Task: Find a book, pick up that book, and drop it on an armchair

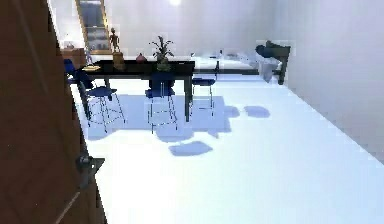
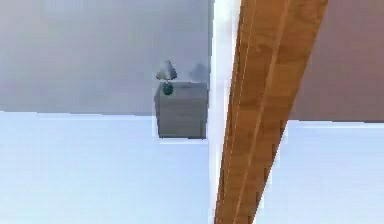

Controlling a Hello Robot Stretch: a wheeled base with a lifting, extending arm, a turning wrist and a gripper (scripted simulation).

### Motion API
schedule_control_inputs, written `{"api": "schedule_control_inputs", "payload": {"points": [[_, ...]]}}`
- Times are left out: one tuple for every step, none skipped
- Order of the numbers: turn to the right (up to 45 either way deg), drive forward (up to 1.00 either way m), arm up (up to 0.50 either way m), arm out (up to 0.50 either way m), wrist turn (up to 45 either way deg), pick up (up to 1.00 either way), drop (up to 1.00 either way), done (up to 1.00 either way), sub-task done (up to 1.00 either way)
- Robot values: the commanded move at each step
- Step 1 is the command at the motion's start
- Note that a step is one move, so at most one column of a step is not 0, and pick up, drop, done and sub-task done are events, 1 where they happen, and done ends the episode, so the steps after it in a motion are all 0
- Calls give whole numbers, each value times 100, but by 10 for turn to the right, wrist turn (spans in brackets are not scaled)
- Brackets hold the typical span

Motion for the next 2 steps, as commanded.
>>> {"api": "schedule_control_inputs", "payload": {"points": [[0, 90, 0, 0, 0, 0, 0, 0, 0], [-120, 0, 0, 0, 0, 0, 0, 0, 0]]}}
